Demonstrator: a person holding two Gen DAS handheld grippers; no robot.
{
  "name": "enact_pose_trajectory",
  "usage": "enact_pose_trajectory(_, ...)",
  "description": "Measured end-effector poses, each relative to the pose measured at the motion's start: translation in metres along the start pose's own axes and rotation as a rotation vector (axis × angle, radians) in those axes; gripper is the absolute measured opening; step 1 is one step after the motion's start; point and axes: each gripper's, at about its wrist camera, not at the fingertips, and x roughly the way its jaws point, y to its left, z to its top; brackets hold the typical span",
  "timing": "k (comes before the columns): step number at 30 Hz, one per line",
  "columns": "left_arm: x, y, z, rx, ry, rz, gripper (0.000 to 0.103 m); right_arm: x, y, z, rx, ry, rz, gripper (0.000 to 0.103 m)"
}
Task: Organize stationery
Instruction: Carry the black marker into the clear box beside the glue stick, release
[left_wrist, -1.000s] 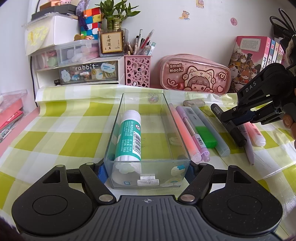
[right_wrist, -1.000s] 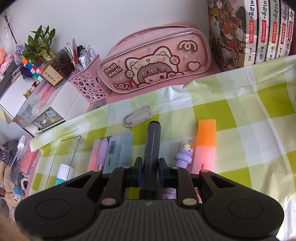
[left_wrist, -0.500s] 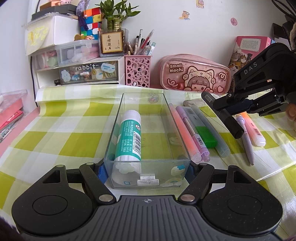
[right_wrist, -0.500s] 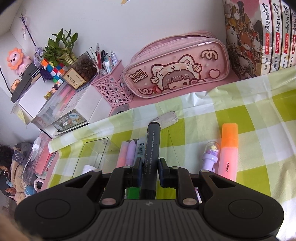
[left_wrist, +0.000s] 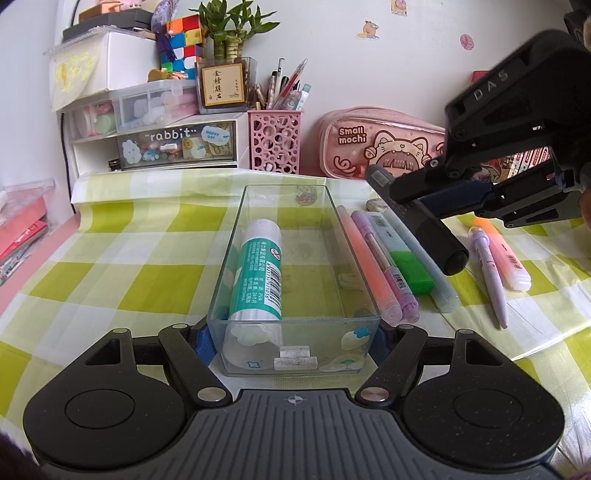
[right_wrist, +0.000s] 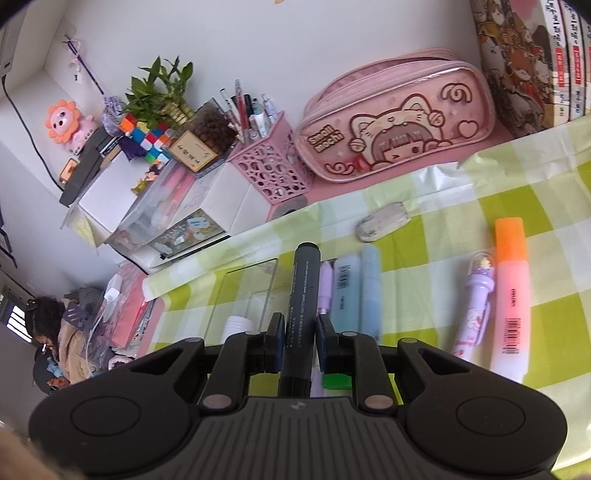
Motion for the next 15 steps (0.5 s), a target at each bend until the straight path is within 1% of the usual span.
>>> enact_pose_trajectory(3, 0.000, 0.000, 0.000, 0.000, 0.000, 0.000, 0.074, 0.006, 0.015, 0.001, 0.009, 0.024, 0.035, 0.007)
enact_pose_trajectory(6, 0.000, 0.000, 0.000, 0.000, 0.000, 0.000, 0.074, 0.016, 0.031, 0.001, -0.013, 0.051, 0.033, 0.007)
enact_pose_trajectory(9, 0.000, 0.000, 0.000, 0.000, 0.000, 0.001, 0.074, 0.028, 0.047, 0.001, -0.052, 0.079, 0.018, 0.007)
enact_pose_trajectory(15, 0.000, 0.000, 0.000, 0.000, 0.000, 0.001, 0.074, 0.053, 0.064, 0.000, -0.111, 0.126, -0.053, 0.007)
